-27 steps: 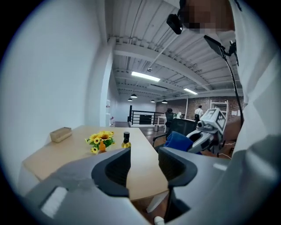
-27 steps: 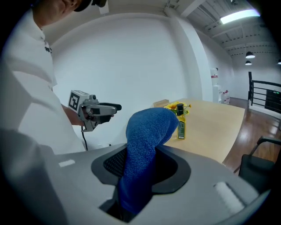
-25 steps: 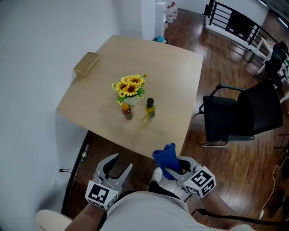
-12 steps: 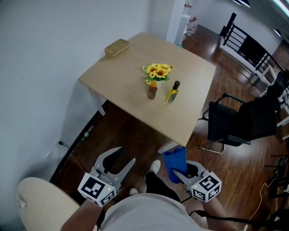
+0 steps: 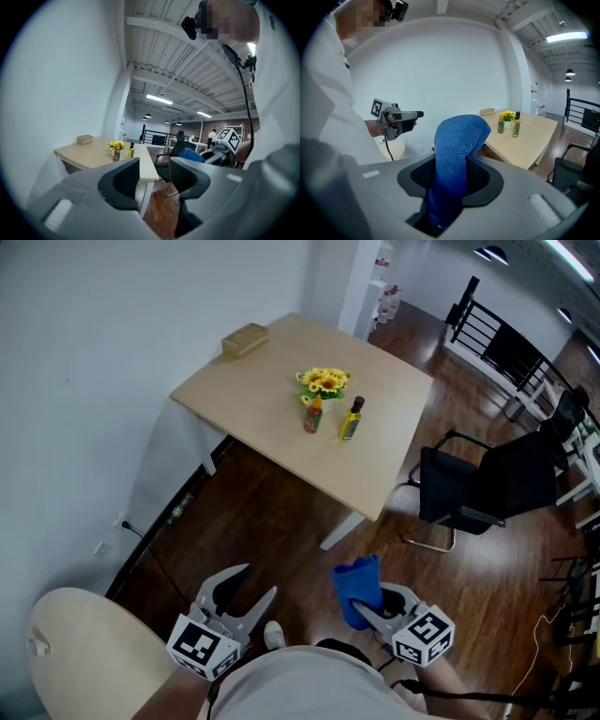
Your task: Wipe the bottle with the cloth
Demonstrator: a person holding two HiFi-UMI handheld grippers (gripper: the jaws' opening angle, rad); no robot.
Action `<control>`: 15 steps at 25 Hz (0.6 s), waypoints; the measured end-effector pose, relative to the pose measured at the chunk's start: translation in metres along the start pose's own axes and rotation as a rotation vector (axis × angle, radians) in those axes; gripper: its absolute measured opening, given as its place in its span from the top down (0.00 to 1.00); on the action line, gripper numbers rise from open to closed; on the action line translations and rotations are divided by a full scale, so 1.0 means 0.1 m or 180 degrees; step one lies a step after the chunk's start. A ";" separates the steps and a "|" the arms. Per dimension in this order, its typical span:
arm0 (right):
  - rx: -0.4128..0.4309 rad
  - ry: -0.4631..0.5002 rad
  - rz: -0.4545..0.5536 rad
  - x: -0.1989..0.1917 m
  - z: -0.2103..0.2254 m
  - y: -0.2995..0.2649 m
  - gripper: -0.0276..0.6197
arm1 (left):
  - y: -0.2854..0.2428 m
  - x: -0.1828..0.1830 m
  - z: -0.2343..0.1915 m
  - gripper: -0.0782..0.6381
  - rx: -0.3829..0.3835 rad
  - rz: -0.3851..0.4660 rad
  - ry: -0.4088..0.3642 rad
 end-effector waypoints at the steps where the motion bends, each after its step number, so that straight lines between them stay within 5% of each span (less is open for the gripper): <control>1: 0.0000 0.0031 0.0021 -0.01 -0.04 0.06 0.72 | 0.03 0.00 0.08 0.60 -0.0007 0.0014 -0.0023; 15: -0.0161 -0.0030 0.0295 -0.84 -0.27 1.61 0.72 | -0.07 -0.04 1.82 0.60 -0.0270 0.0092 -0.0202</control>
Point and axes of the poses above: the fingertips, and each gripper's own axes: y backward along the fingers, z to its right, x out of its top, the point moved 5 cm from there along y, backward along the fingers, and after that the axes turned 7 degrees about x, right-handed, at the moved point
